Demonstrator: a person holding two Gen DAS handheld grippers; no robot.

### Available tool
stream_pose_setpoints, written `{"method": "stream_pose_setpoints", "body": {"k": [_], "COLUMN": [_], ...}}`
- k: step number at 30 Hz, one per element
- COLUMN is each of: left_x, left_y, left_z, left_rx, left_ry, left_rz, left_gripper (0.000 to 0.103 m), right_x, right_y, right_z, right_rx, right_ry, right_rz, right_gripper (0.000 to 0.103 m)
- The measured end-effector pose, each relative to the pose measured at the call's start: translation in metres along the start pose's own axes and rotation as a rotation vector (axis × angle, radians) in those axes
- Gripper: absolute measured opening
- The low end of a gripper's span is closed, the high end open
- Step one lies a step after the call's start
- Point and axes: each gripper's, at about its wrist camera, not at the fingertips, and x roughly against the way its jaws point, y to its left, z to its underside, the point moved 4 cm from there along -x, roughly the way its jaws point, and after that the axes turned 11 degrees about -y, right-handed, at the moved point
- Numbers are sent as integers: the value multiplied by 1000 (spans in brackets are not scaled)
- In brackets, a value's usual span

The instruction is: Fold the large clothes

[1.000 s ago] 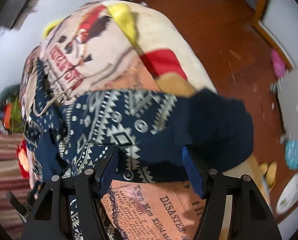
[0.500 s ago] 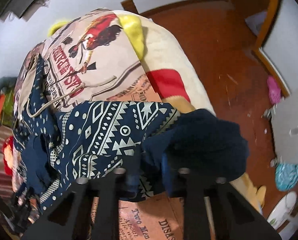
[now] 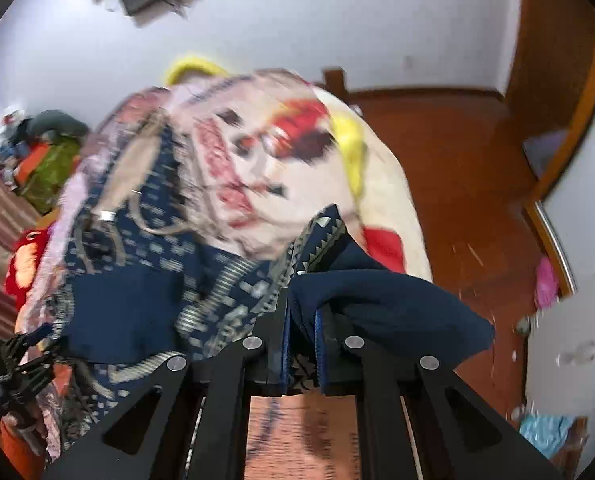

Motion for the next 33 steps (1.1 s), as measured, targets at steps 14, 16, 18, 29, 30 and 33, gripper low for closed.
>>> {"method": "stream_pose_setpoints", "body": {"k": [14, 16, 18, 29, 30, 33], "left_x": [14, 15, 17, 29, 32, 39], "left_y": [21, 23, 25, 5, -3, -28], "left_z": [3, 4, 5, -17, -23, -43], "left_rx": [18, 22, 21, 16, 2, -39], "left_ry": [-19, -19, -19, -25, -28, -40], "left_rz": [-22, -23, -28, 2, 7, 31], "left_gripper": [54, 54, 54, 54, 54, 56], "right_x": [-3, -17, -30, 6, 14, 36], "right_y": [184, 202, 208, 180, 172, 142], "right_z": [29, 50, 66, 87, 83, 71], "right_rx": [309, 343, 374, 414, 410, 371], "right_ry": [42, 100, 140, 188, 172, 126], "right_rz": [-303, -317, -312, -368, -361, -338], "right_gripper": [7, 7, 8, 45, 46, 49]}}
